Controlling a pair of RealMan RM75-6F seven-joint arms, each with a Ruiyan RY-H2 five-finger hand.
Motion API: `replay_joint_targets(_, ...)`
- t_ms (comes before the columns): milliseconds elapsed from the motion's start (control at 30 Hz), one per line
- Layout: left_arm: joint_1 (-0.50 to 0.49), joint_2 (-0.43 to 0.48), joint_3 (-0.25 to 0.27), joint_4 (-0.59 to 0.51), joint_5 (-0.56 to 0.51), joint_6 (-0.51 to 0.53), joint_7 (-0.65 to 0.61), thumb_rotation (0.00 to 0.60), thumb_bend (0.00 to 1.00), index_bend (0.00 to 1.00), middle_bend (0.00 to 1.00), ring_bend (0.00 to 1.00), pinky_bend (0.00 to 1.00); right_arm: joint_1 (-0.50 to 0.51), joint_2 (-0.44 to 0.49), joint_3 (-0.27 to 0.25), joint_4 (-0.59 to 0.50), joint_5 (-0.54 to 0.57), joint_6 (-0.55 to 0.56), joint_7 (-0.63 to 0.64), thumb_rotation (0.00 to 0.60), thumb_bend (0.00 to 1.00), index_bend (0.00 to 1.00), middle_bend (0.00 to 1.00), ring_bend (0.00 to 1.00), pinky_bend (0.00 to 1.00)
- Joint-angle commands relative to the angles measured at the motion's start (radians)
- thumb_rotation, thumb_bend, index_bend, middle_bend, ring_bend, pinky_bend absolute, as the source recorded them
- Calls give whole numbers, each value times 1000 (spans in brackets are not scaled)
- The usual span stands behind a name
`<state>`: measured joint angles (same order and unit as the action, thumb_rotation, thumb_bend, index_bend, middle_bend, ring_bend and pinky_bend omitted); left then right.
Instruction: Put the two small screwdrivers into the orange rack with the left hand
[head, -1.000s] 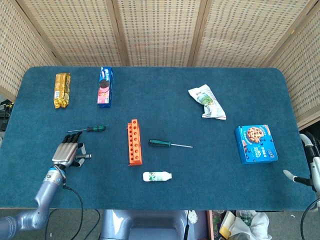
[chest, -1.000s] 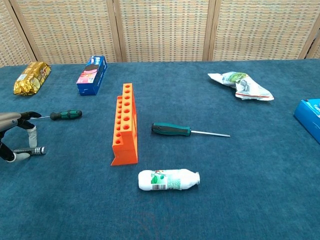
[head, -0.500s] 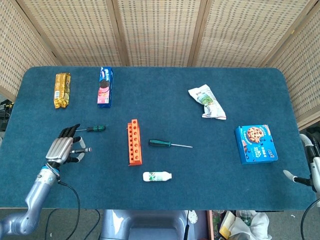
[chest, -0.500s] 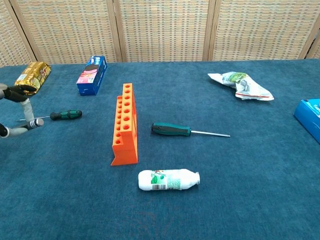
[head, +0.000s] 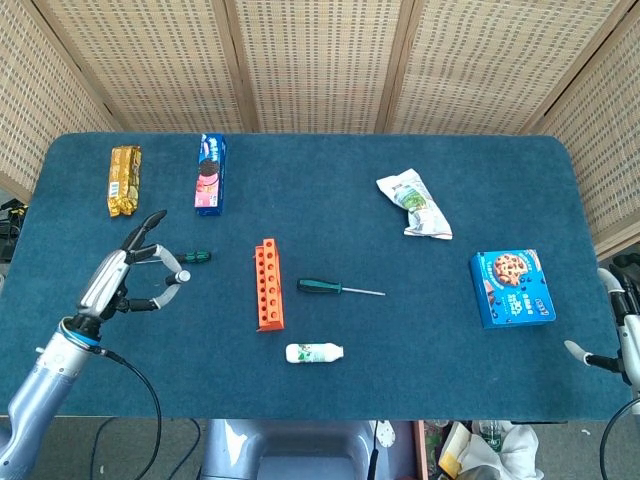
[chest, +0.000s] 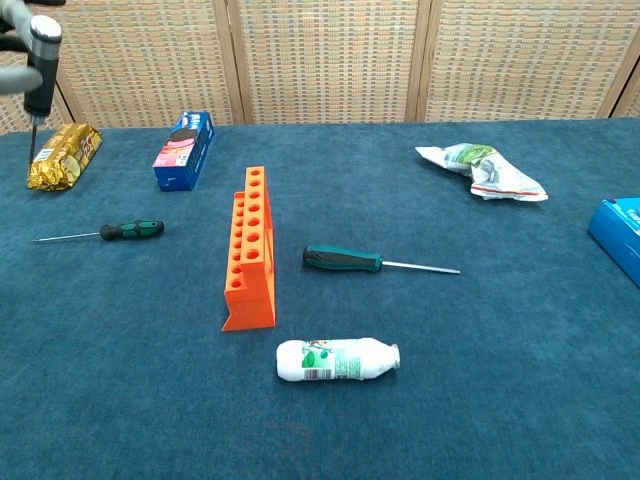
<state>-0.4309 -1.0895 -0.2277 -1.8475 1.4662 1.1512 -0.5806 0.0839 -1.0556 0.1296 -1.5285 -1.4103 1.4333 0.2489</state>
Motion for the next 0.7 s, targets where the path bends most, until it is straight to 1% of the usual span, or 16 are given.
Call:
replay_joint_targets(33,-48,-44,-38,-48,23,9,-134,600,406,633,0,0,0,0,1,0,1,1,0,3,600,0,0,0,0,0)
replay_joint_targets(300,-127,-137,-46,-39,-59,-79,-145,600,405,636,0,0,0,1,3,4,8,9,-6,17,600,0,0,0,0,0)
replay_joint_targets(700,-173,-246,-52,33,-129,-121,-202,600,406,636,0,0,0,6,1,4,15,16,-20,20,600,0,0,0,0,0)
